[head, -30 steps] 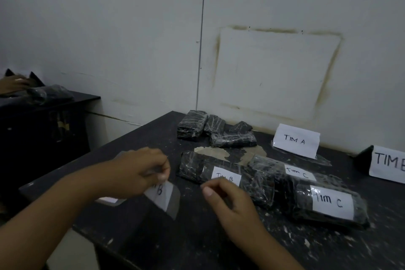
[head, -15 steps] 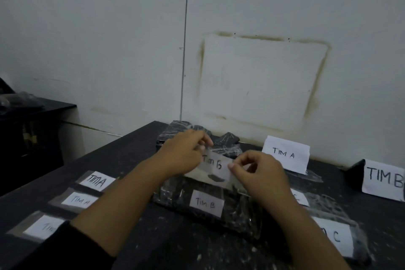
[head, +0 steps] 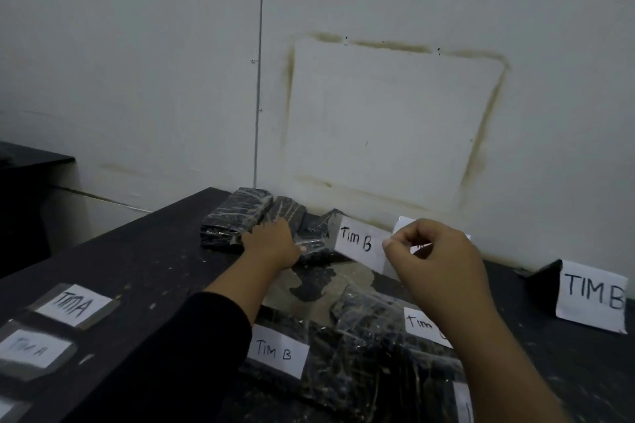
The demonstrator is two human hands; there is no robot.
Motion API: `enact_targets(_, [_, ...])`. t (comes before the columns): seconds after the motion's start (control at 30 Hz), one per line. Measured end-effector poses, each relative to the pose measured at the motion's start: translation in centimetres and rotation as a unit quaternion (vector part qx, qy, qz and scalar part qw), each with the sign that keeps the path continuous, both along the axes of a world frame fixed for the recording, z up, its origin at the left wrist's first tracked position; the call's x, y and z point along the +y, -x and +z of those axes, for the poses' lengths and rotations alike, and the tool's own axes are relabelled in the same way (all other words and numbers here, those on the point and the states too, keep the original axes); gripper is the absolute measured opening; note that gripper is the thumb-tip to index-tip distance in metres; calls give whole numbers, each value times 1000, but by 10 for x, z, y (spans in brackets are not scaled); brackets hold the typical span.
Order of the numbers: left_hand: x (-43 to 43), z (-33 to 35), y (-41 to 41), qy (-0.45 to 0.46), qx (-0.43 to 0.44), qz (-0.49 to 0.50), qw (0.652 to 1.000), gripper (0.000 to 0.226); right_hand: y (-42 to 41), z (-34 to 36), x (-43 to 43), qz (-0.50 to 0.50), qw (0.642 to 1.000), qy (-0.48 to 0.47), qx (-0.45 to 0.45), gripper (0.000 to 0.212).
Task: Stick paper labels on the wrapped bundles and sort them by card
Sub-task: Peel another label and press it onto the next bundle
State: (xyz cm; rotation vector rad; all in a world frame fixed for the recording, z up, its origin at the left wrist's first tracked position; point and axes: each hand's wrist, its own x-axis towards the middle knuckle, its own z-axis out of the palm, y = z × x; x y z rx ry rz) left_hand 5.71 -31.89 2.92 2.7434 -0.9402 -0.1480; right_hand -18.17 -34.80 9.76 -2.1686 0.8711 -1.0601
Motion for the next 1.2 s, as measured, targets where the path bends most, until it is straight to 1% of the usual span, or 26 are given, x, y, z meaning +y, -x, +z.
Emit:
enact_targets(0.07, [-2, 1, 0, -15, -18, 24, 999, 86, 2, 1, -3, 2, 1000, -12, -10, 16])
enact_targets(0.17, [1, 4, -3, -32, 9, 35, 999, 90, 3, 1, -5, 4, 999, -24, -21, 16])
enact_targets(0.23, [7, 4, -4, 0, 37, 37, 999, 85, 4, 2, -4, 10, 999, -26, -24, 16])
enact_targets(0.37, [25, 3, 4, 73, 54, 16, 996, 60, 7, 5, 0, 34, 998, -37, -35, 15])
enact_targets(0.43, [34, 4, 9, 160, 75, 14, 984, 53, 10, 8, 2, 46, 997, -39, -37, 16])
enact_targets(0.47, [38, 6, 12, 216, 99, 18, 971, 50, 13, 10, 3, 52, 997, -42, -41, 15])
enact_targets(0.57, [50, 14, 19, 365, 171, 14, 915, 38, 22, 14, 5, 59, 996, -38, -61, 14])
enact_targets(0.73, [75, 20, 49, 505, 221, -38, 834, 25, 34, 13, 8, 70, 991, -59, -98, 7])
enact_targets(0.83, [89, 24, 74, 580, 272, -32, 767, 25, 42, 15, 12, 97, 986, -79, -111, 11])
enact_targets(0.93, [97, 31, 92, 619, 358, -22, 698, 21, 51, 19, 13, 158, 970, -120, -139, 22])
enact_targets(1.0, [100, 34, 103, 627, 415, -15, 659, 17, 55, 21, 16, 198, 954, -153, -165, 25])
enact_targets(1.1, [99, 31, 118, 628, 498, -10, 598, 14, 54, 18, 15, 222, 939, -195, -175, 27])
enact_targets(1.13, [99, 31, 122, 623, 521, -14, 583, 17, 52, 17, 15, 225, 936, -206, -174, 27])
enact_targets(1.2, [102, 30, 125, 614, 559, -48, 555, 34, 48, 15, 12, 223, 931, -227, -177, 27])
